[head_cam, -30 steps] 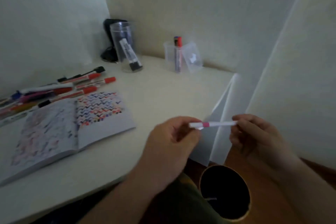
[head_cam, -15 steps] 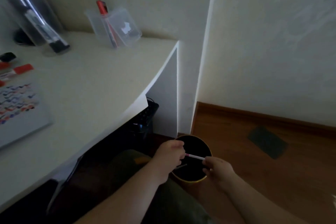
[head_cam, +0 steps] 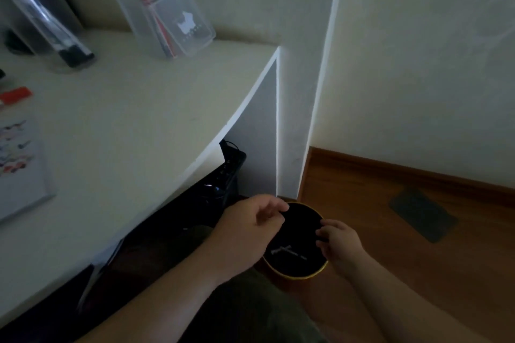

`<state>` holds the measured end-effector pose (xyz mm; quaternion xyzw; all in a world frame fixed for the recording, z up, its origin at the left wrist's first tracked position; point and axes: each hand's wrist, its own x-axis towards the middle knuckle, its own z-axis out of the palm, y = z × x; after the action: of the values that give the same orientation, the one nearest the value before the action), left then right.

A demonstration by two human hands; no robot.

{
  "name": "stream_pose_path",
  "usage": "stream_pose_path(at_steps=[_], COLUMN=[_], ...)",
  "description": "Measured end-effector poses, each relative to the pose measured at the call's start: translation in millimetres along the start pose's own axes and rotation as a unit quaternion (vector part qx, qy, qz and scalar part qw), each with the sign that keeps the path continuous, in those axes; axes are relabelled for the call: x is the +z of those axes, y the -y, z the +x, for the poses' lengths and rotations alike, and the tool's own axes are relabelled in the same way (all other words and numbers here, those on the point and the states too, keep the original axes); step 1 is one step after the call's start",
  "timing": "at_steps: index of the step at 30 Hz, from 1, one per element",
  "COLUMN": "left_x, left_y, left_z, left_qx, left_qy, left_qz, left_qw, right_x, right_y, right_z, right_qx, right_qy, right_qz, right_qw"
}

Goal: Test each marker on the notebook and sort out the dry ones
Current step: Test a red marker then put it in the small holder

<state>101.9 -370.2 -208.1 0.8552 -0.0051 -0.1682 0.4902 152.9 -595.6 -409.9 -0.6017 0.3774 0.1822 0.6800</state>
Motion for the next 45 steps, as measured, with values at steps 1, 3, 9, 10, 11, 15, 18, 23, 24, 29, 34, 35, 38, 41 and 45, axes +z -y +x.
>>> stream_pose_path(at_steps=[1, 3, 9, 10, 11, 15, 18, 23, 24, 29, 34, 35, 38, 41, 45], left_x=[-15.4, -51.0, -177.6, -199.0, -219.7, -297.8, -347.7, -392.1, -394.0, -389.5, -400.9, -401.7, -399.0, -397.3, -396.4], left_y=[-18.8, -58.2, -106.2, -99.3, -88.5, -14.4, 36.6, 87.3, 93.5, 116.3, 129.9, 131.1, 130.1, 128.3, 126.3], left_z=[-14.2, -45.4, -88.9, -87.2, -84.7, -81.6, -94.5, -118.2, -119.2, -120.3, -121.2, -119.9, -112.7, -109.1, -112.8], left_qx=[0.039, 0.115, 0.253, 0.238, 0.212, 0.08, 0.009, -0.091, -0.093, -0.06, -0.06, -0.064, -0.07, -0.06, -0.046], left_qy=[-0.01, -0.041, -0.239, -0.266, -0.289, -0.335, -0.387, -0.437, -0.442, -0.461, -0.448, -0.45, -0.459, -0.466, -0.467], left_qz=[0.017, 0.044, 0.05, 0.06, 0.077, 0.169, 0.237, 0.259, 0.264, 0.282, 0.293, 0.291, 0.281, 0.264, 0.261], left_qw=[0.999, 0.992, 0.936, 0.932, 0.93, 0.923, 0.891, 0.857, 0.852, 0.839, 0.842, 0.842, 0.84, 0.842, 0.844], right_x=[6.2, 26.3, 116.7, 136.1, 158.3, 263.5, 336.9, 428.1, 442.2, 487.4, 499.3, 500.1, 502.7, 505.4, 501.0], right_y=[17.1, 58.0, 170.4, 180.9, 187.7, 194.8, 187.7, 172.3, 171.3, 166.9, 164.3, 165.7, 168.9, 165.4, 167.9], right_z=[-10.4, -42.7, -198.1, -221.6, -239.3, -274.0, -286.8, -305.5, -306.1, -296.3, -289.5, -289.9, -292.4, -294.5, -292.4], right_qx=[-0.034, -0.13, -0.473, -0.511, -0.537, -0.597, -0.619, -0.633, -0.638, -0.634, -0.628, -0.625, -0.625, -0.627, -0.626], right_qy=[0.009, 0.04, 0.166, 0.196, 0.229, 0.304, 0.312, 0.307, 0.294, 0.24, 0.246, 0.251, 0.242, 0.228, 0.202], right_qz=[-0.005, -0.024, -0.036, -0.04, -0.05, -0.176, -0.299, -0.382, -0.399, -0.473, -0.504, -0.515, -0.549, -0.569, -0.563], right_qw=[0.999, 0.99, 0.865, 0.836, 0.811, 0.721, 0.656, 0.599, 0.589, 0.563, 0.539, 0.53, 0.5, 0.48, 0.5])
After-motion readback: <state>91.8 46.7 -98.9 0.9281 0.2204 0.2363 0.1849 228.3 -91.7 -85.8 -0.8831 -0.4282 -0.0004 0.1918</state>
